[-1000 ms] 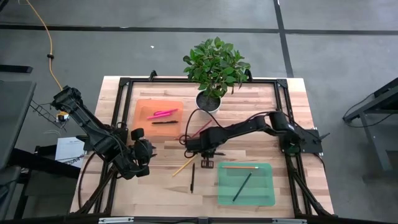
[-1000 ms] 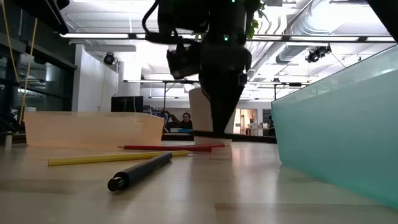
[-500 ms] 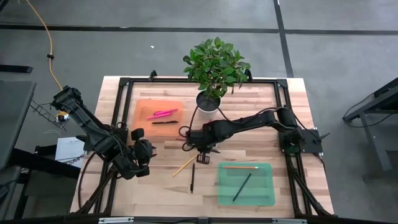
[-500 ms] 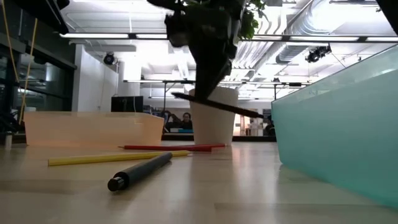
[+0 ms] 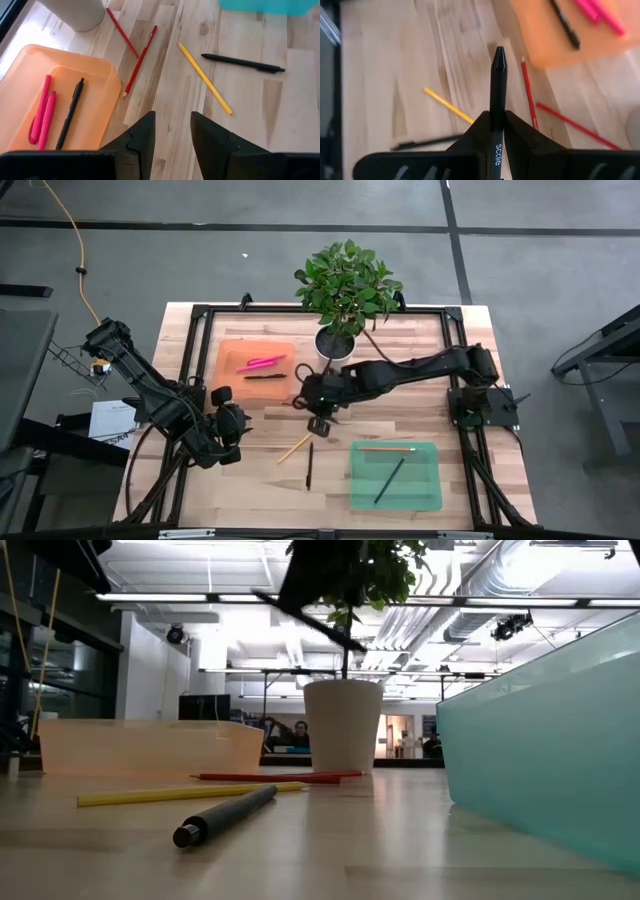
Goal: Sort pens & pencils
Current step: Put the top black pen into the orange bin
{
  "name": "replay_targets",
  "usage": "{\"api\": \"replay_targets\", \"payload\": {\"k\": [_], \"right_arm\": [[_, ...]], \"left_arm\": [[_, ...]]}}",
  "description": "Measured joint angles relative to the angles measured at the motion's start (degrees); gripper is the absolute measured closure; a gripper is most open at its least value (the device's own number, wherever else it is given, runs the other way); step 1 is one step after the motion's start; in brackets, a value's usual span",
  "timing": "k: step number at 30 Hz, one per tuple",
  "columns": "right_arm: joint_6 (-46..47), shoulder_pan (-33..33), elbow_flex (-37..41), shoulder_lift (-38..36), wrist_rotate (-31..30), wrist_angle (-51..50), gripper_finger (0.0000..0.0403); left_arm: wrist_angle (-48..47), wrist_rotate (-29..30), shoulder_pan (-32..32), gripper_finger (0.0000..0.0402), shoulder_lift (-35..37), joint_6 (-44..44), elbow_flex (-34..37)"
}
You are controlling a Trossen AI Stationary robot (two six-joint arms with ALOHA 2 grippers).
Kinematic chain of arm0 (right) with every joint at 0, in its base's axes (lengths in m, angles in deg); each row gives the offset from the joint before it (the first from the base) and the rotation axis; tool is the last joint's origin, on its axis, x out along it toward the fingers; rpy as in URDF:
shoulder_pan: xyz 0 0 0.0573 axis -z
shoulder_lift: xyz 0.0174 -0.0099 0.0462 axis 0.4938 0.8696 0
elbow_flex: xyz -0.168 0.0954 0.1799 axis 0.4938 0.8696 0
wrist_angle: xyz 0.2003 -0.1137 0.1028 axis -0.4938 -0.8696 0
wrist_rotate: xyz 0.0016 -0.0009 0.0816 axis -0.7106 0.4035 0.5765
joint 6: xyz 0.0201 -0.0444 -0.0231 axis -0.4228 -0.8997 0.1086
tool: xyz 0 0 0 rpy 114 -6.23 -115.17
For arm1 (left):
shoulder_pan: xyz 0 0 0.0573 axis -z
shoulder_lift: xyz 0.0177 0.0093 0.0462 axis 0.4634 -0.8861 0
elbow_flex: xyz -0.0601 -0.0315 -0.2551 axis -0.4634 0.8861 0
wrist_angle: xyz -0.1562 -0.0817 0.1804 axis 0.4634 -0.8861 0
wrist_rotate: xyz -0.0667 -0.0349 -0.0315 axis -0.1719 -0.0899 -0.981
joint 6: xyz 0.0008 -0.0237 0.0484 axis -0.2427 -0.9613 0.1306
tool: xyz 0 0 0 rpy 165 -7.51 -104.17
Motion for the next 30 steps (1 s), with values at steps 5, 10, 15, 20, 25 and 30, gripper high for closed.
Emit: {"api": "replay_targets", "payload": {"k": [5,10,15,20,25,30], "right_arm": [[0.97,0.08,0.0,-2.26,-1.1,4.36,0.0379],[0.94,0.48,-0.02,-2.49,-1.57,7.36,0.0379],[0.81,0.55,-0.02,-2.49,-1.52,10.9,0.0379],[-0.17,0.55,-1.78,-2.44,-0.96,12.18,0.0379],[-2.41,0.55,-6.14,-2.44,-0.96,12.96,0.0379],[-4.63,0.52,-10.62,-2.42,-0.96,13.82,0.0379]], "left_arm": [[-0.04,0.0,0.0,0.0289,0.0,-0.89,0.0],[-0.01,0.02,0.0,0.0289,0.0,-1.51,0.0],[1.04,3.56,0.0,0.0289,0.0,-2.23,0.0],[2.32,3.93,0.0,0.0289,0.02,-2.57,0.0],[5.19,6.66,0.0,0.0289,0.17,-2.57,0.0],[10.78,12.08,0.0,0.0289,0.84,-2.13,0.0]]}}
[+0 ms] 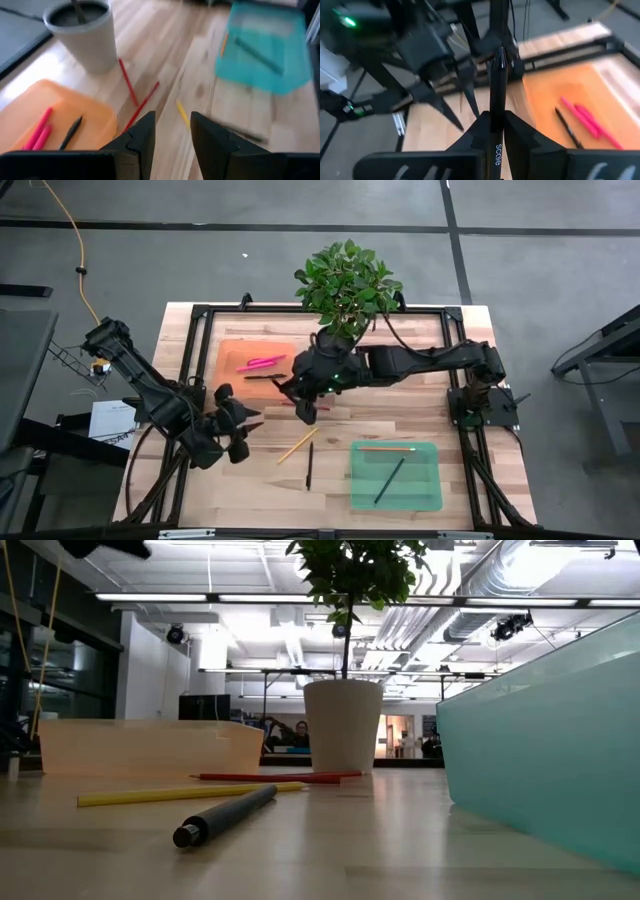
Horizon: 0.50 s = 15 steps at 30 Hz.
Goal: Sort pens & pencils
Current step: Put the top black pen into the orange bin
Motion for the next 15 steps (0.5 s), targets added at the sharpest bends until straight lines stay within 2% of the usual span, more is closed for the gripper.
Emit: {"api": "replay_targets", "payload": {"k": [9,15], "right_arm": [[-3.49,-0.35,-6.46,-0.02,0.0,0.11,0.0379],[-5.18,-1.17,-7.76,-0.02,0.0,0.75,0.0379]], "left_arm": [[8.78,12.19,-0.02,0.0289,4.32,4.47,-0.04],[15.34,16.06,-0.07,0.0289,8.06,11.31,-0.07]]}}
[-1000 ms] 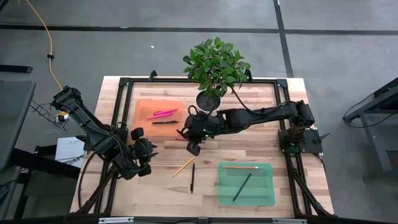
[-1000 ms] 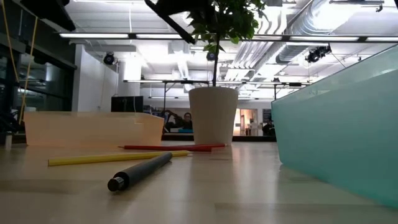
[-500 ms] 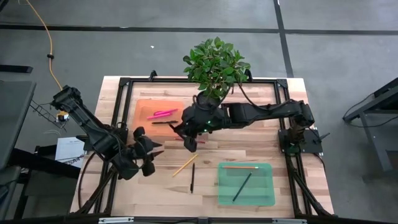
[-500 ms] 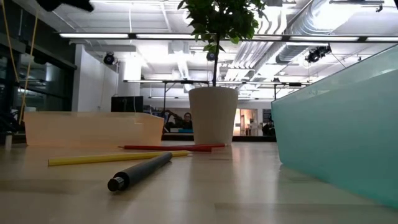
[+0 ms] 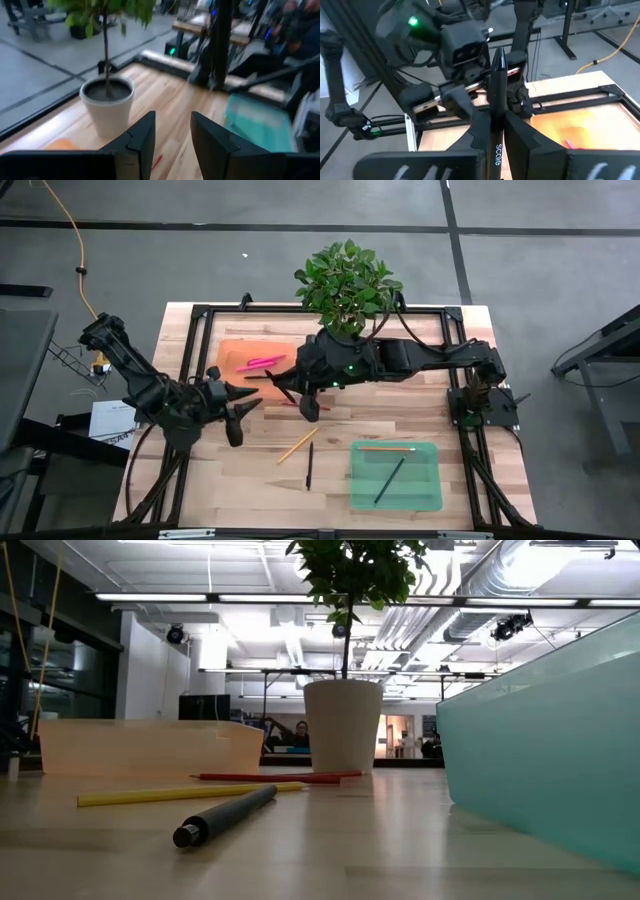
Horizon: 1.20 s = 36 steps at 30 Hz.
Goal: Sort pens & pencils
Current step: Put the top black pen into the orange bin
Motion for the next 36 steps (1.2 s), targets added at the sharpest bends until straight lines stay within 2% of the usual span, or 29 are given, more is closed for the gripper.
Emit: {"api": "replay_targets", "payload": {"k": [7,14,18,27,36], "right_arm": [[-1.45,-0.59,0.0,0.02,0.03,2.26,0.0379],[-2.16,-0.68,0.0,0.02,0.82,3.95,0.0379],[-2.32,-0.99,0.0,0.02,1.16,4.78,0.0379],[-2.43,-1.34,0.04,-0.71,1.51,6.5,0.0379],[-3.02,-1.34,0.04,-0.92,1.53,6.94,0.0379]], "left_arm": [[7.71,-1.04,-1.06,0.0289,1.77,9.06,0.02],[18.53,-14.29,-7.09,0.0289,1.53,18.53,0.0],[22.77,-19.58,-10.04,0.0289,1.43,22.56,0.0],[24.58,-26.28,-13.16,0.0289,1.42,24.21,0.0],[27.7,-29.31,-13.11,0.0289,1.42,26.21,0.0]]}}
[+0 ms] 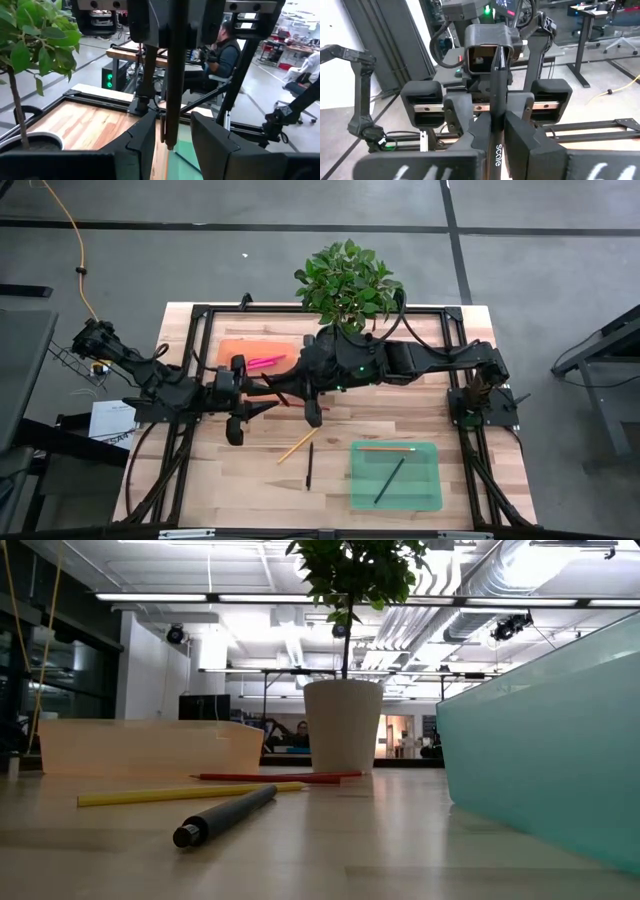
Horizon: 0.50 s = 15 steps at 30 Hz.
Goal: Sort pens & pencils
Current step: Put the top black pen into the orange bin
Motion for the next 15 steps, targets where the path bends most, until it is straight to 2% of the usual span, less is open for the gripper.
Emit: {"api": "replay_targets", "payload": {"k": [15], "right_arm": [[0.02,0.0,0.0,0.0,0.0,0.21,0.0379]], "left_arm": [[3.64,-1.6,0.0,0.0289,0.0,1.48,0.0]]}}
